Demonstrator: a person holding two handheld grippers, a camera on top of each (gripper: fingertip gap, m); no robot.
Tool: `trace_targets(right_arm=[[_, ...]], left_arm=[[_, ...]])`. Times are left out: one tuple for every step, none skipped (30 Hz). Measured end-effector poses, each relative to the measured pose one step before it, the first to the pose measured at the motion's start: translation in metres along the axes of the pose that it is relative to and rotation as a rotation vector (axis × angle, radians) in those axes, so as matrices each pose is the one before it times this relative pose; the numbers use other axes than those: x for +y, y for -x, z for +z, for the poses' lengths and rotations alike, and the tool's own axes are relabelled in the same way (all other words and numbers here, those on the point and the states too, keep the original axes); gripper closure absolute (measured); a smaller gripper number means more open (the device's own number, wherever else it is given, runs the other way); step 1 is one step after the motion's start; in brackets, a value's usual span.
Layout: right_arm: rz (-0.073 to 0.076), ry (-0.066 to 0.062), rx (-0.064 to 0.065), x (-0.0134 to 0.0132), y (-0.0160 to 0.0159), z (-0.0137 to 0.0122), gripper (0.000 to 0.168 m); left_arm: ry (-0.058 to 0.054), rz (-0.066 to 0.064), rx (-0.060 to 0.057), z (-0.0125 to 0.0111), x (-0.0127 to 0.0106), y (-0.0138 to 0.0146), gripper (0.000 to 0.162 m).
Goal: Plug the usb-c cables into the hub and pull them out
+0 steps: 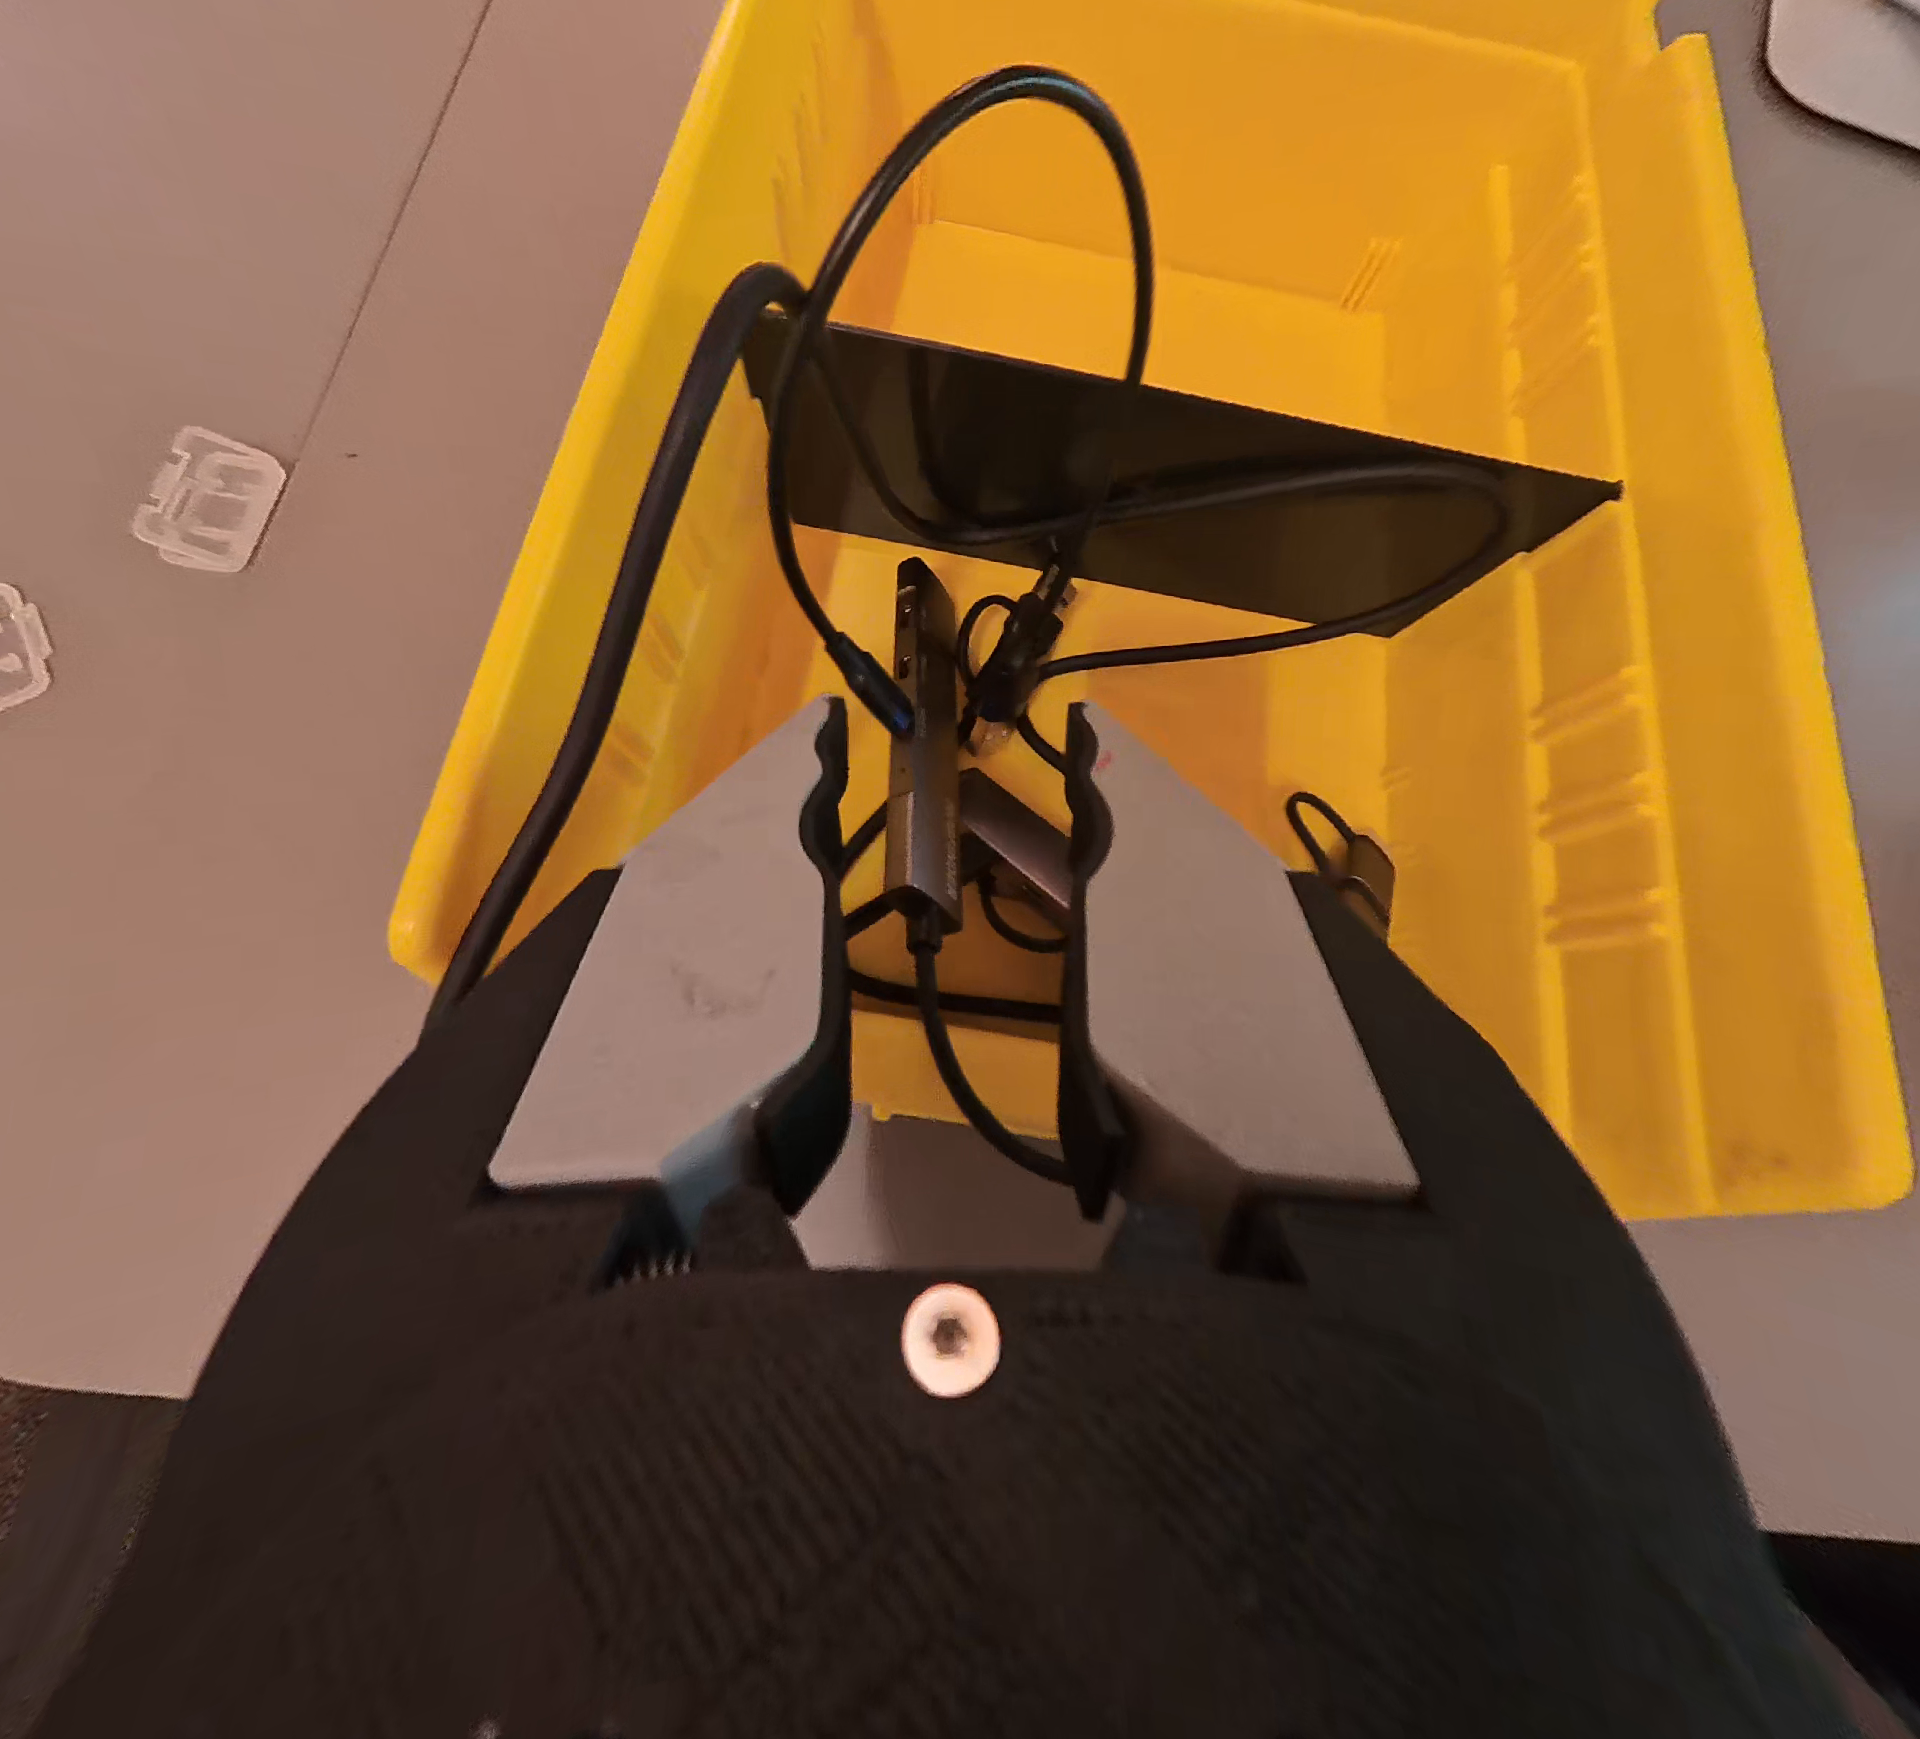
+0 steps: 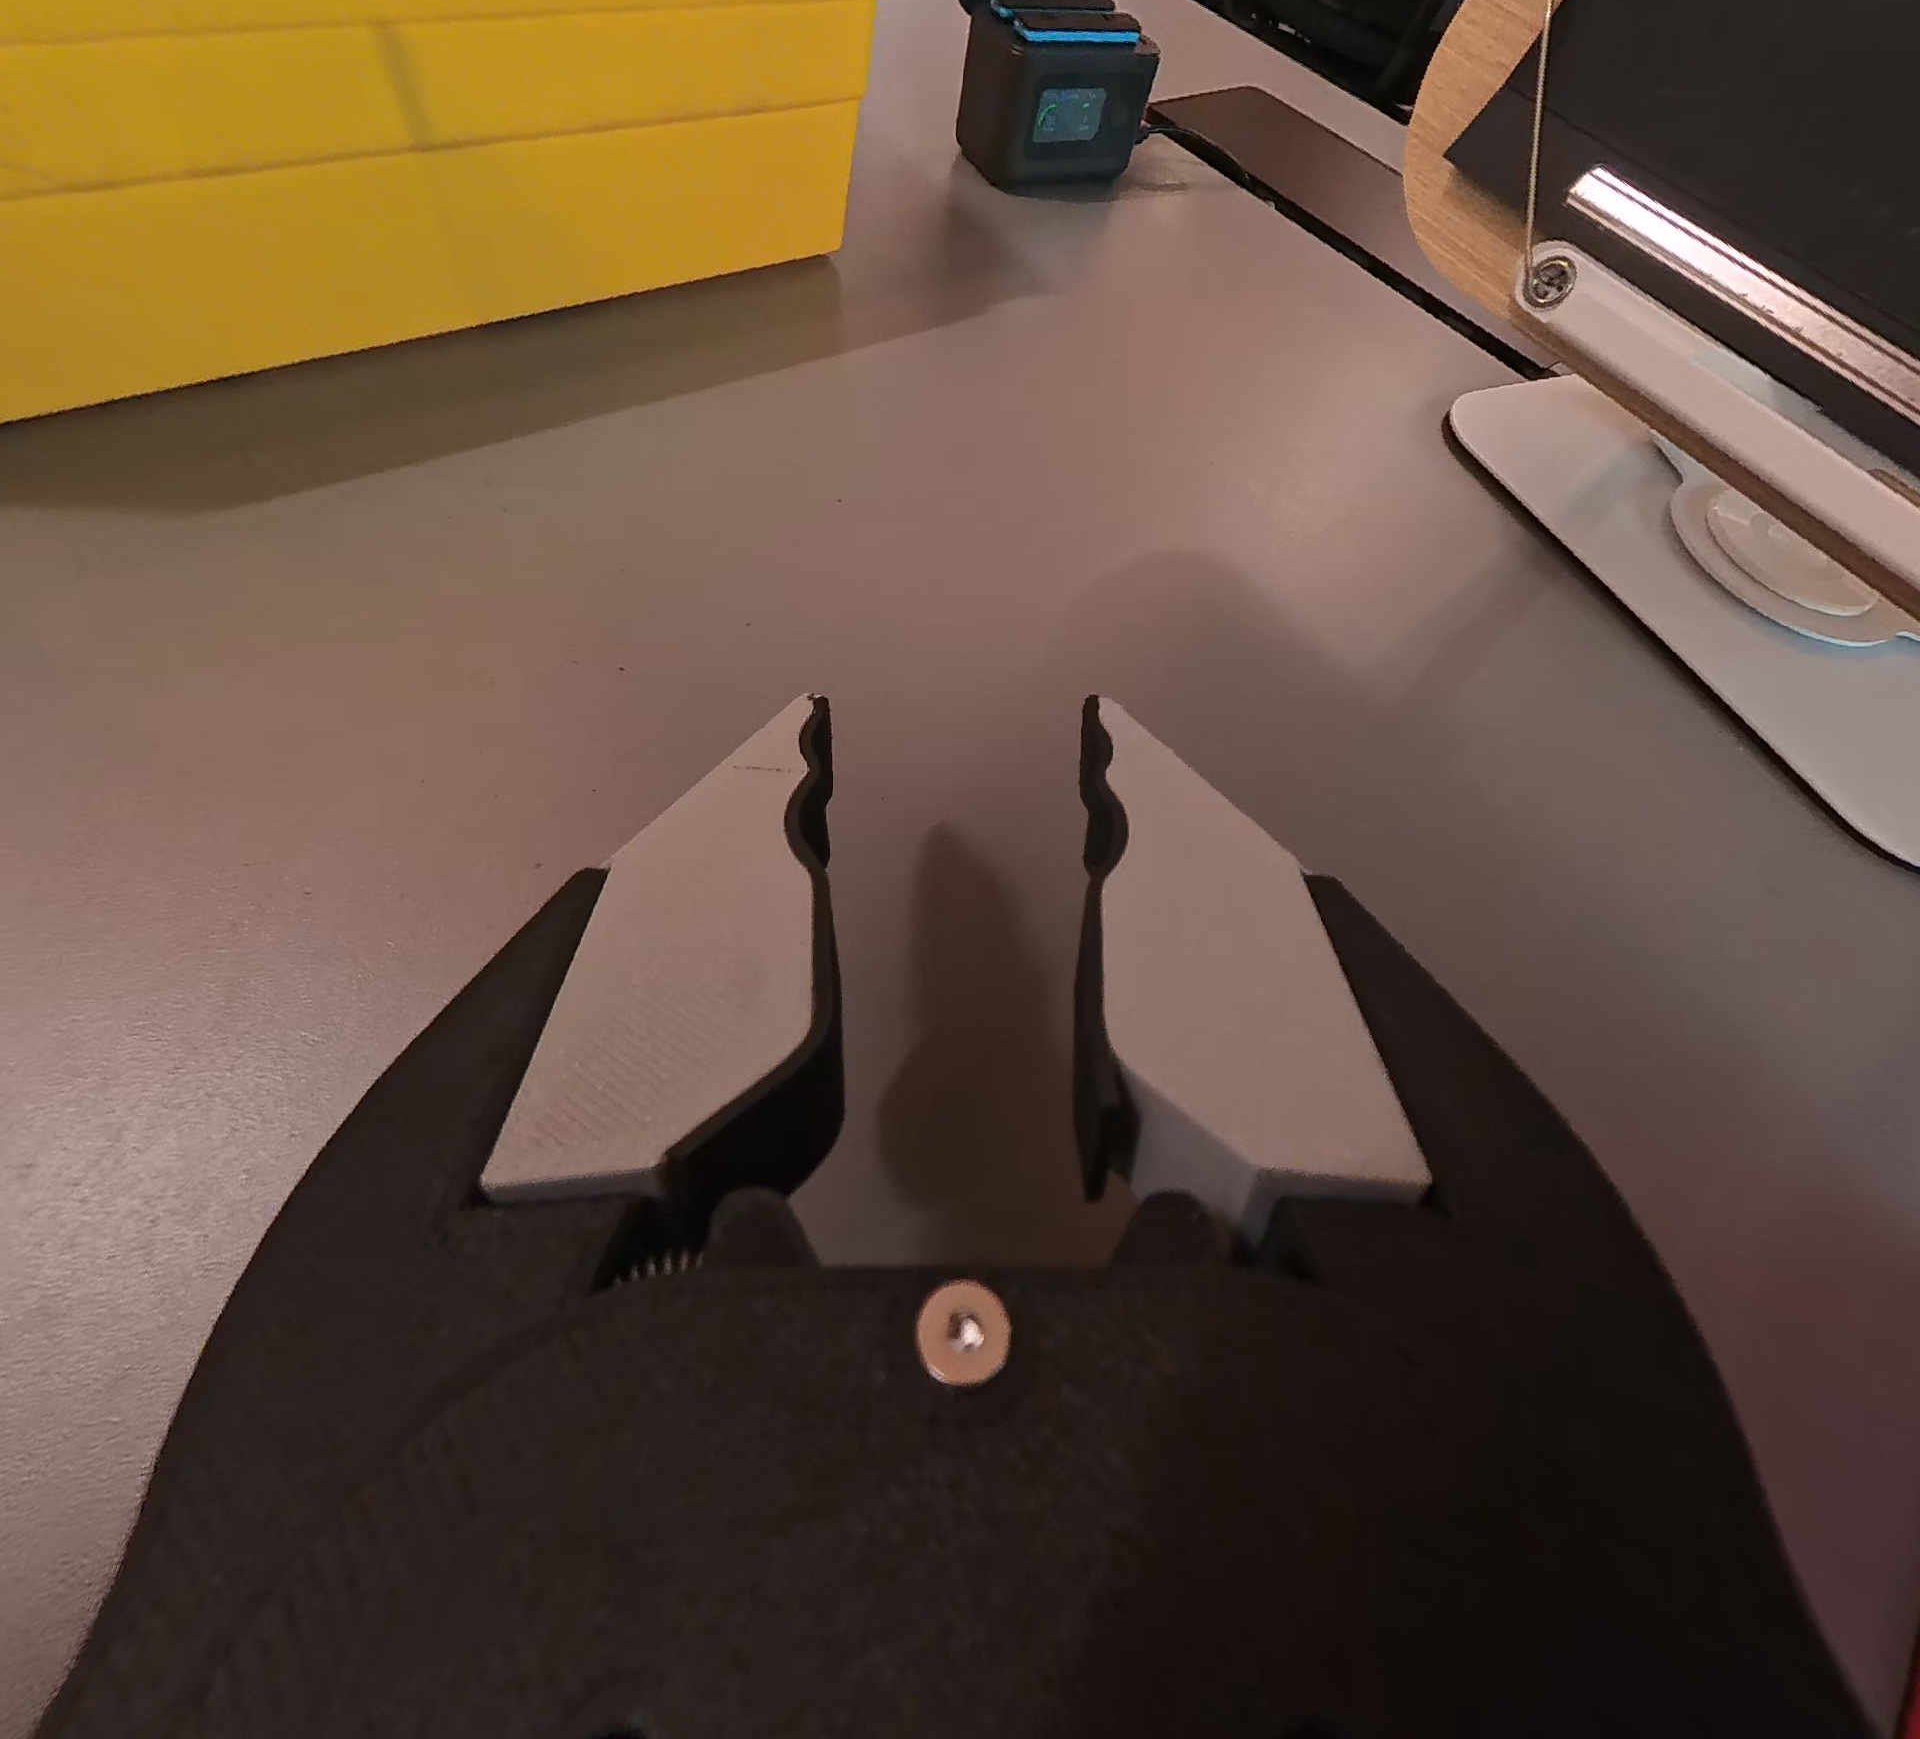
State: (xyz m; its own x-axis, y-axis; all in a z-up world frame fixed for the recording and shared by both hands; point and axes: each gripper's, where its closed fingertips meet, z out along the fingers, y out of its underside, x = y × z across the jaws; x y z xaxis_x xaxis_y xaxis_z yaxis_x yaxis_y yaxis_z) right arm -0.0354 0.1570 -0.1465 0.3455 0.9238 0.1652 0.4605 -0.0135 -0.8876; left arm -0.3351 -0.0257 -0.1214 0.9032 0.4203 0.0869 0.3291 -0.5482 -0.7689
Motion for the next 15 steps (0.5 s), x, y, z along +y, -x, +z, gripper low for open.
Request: trace_targets(right_arm=[[-0.0023, 0.0, -0.0001, -0.00009, 0.00029, 0.00001, 0.123], [-0.0028, 0.0005, 0.0004, 0.00003, 0.00024, 0.0001, 0.123], [-0.0024, 0.001, -0.0002, 0.00014, 0.00022, 0.00026, 0.123], [-0.0017, 0.0017, -0.0011, 0.00027, 0.00044, 0.00034, 0.123], [-0.0016, 0.0025, -0.0006, 0.00047, 0.00031, 0.00037, 0.123], [-0.0016, 0.0029, 0.0002, 0.00052, 0.0001, 0.00038, 0.123], [-0.0009, 0.0017, 0.0002, 0.00018, 0.00002, 0.00017, 0.123], [0.0001, -0.0005, 0.0006, -0.00007, -0.00007, 0.00003, 0.123], [0.001, -0.0006, 0.0001, -0.00003, -0.00016, 0.00003, 0.123], [0.0011, -0.0003, -0.0006, -0.00008, -0.00008, -0.00003, 0.123], [0.0004, -0.0001, -0.0003, -0.00007, 0.00001, 0.00013, 0.123], [-0.0005, 0.0007, -0.0002, 0.00009, 0.00008, 0.00016, 0.123], [-0.0015, 0.0013, 0.0003, 0.00013, 0.00016, 0.00012, 0.123], [-0.0021, 0.0005, 0.0008, 0.00007, 0.0001, 0.00005, 0.123], [-0.0019, -0.0007, 0.0005, -0.00014, 0.00019, -0.00002, 0.124]], left_arm=[[0.0006, -0.0066, -0.0024, 0.00005, 0.00016, 0.00209, 0.123], [0.0033, -0.0043, -0.0006, 0.0002, 0.00055, 0.00156, 0.125], [0.0055, -0.0012, 0.0085, 0.00053, 0.00088, 0.00015, 0.126], [0.0043, -0.0026, 0.0175, 0.00085, 0.00059, -0.00109, 0.128], [0.0055, -0.0086, 0.0217, 0.00089, 0.00021, -0.00134, 0.136], [0.0056, -0.0131, 0.0264, 0.00068, -0.00025, -0.00142, 0.144], [0.002, -0.0139, 0.0223, 0.00071, -0.00058, -0.00067, 0.144], [0.0049, -0.0051, 0.0211, 0.00065, 0.00039, -0.00088, 0.144], [0.0072, -0.003, 0.0122, 0.00111, 0.00147, -0.00036, 0.141], [0.0182, 0.0014, -0.0007, 0.00203, 0.00327, 0.00075, 0.137], [0.0267, 0.0109, -0.0129, 0.00251, 0.00485, 0.00184, 0.132], [0.0286, 0.0165, -0.0241, 0.00274, 0.00508, 0.00296, 0.127], [0.0262, 0.0172, -0.0196, 0.00255, 0.00439, 0.00157, 0.124], [0.0045, 0.0143, -0.0021, 0.00037, 0.00033, -0.00155, 0.127], [0.0069, 0.0043, 0.0151, 0.00012, 0.00095, -0.00366, 0.133]])
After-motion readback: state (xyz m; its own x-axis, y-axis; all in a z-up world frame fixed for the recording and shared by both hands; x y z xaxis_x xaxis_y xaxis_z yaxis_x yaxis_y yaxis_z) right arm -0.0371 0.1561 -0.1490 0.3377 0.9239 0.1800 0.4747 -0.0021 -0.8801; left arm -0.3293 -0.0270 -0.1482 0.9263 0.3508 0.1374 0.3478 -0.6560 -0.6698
